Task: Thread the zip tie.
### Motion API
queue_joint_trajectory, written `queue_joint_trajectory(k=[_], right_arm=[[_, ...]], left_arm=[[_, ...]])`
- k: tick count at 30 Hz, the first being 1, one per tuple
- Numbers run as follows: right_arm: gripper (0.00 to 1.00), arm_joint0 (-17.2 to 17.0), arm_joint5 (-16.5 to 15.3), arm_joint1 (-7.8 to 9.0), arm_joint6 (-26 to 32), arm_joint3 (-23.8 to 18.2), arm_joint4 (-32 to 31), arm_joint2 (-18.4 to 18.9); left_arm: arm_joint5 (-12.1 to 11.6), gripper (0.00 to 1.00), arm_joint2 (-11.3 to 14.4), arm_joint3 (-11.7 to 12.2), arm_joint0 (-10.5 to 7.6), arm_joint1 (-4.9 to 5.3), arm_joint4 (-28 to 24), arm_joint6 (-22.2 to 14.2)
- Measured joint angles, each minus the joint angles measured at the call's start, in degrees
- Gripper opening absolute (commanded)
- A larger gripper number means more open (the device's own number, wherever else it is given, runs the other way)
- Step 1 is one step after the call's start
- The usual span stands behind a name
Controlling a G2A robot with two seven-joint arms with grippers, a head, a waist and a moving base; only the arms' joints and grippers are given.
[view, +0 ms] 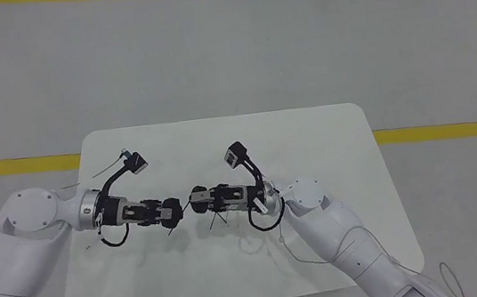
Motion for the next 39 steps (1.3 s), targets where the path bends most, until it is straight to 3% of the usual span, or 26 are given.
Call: queue_joint_trajectory(k=[5,6,7,8,23,34,39], right_arm=[[0.0,-0.14,-0.22,0.04,-0.07,0.02,-0.19,0.2],[0.0,-0.21,-0.3,0.06,-0.12,-0.05,-0.3,0.27],[0.0,-0.28,-0.38,0.08,-0.18,-0.12,-0.41,0.33],[0.0,-0.36,-0.45,0.1,-0.25,-0.19,-0.52,0.4],[0.0,-3.23,-2.03,0.55,-4.22,-1.35,0.59,2.93],[0.0,-3.45,-2.16,0.5,-4.76,-1.52,0.93,3.09],[0.0,-5.56,-3.82,0.15,-8.55,-2.59,6.81,4.07]], left_arm=[[0.0,0.0,0.0,0.0,0.0,0.0,0.0,0.0],[0.0,0.13,0.0,0.0,0.0,0.0,0.0,0.0],[0.0,0.66,0.0,0.0,0.0,0.0,0.0,0.0],[0.0,1.0,0.0,0.0,0.0,0.0,0.0,0.0],[0.0,1.0,0.0,0.0,0.0,0.0,0.0,0.0],[0.02,1.0,0.01,0.0,0.02,-0.01,0.02,0.06],[0.0,1.0,0.49,-0.4,1.18,-0.33,-0.39,5.26]])
